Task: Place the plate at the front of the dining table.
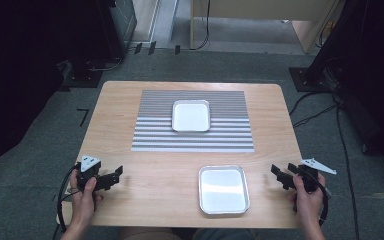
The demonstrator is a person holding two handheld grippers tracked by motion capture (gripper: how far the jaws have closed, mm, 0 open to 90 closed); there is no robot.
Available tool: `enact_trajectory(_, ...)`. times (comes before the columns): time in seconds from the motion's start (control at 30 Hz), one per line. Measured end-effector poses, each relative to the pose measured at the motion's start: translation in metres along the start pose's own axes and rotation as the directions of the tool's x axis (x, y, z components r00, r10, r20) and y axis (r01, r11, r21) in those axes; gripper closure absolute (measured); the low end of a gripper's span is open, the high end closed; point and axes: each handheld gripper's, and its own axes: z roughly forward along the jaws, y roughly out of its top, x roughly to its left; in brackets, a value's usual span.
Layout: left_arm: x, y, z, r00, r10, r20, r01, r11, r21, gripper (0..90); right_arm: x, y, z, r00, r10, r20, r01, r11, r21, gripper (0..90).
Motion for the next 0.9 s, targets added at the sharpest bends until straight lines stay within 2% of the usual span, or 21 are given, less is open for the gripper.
enact_trajectory(0.37, 0.019, -0.021, -0.009, 0.9979, -0.019, -0.061, 0.02, 0.9996, 0.021, 13.8, -0.008, -0.013, -0.012, 0.9998, 0.009, 0.019, -0.009, 1.0, 0.006, 24.1)
enact_trajectory(0.47, 0.021, -0.023, -0.011, 0.9952, -0.004, -0.098, 0.007, 0.9995, 0.032, 13.8, -0.008, -0.016, -0.014, 0.9997, 0.004, 0.026, -0.004, 1.0, 0.011, 24.1)
enact_trajectory(0.63, 0.025, -0.03, -0.015, 0.9891, -0.005, -0.147, 0.011, 0.9991, 0.04, 13.8, -0.006, -0.022, -0.015, 0.9991, -0.009, 0.041, 0.009, 1.0, 0.005, 24.0)
enact_trajectory(0.8, 0.025, -0.035, -0.016, 0.9875, 0.012, -0.157, -0.007, 0.9994, 0.034, 13.7, 0.001, -0.027, -0.017, 0.9971, -0.039, 0.065, 0.038, 0.999, 0.007, 23.9)
enact_trajectory(0.9, 0.027, -0.034, -0.015, 0.9893, -0.006, -0.146, 0.012, 0.9992, 0.039, 13.1, 0.005, -0.028, -0.017, 0.9952, -0.061, 0.076, 0.06, 0.998, 0.015, 23.1)
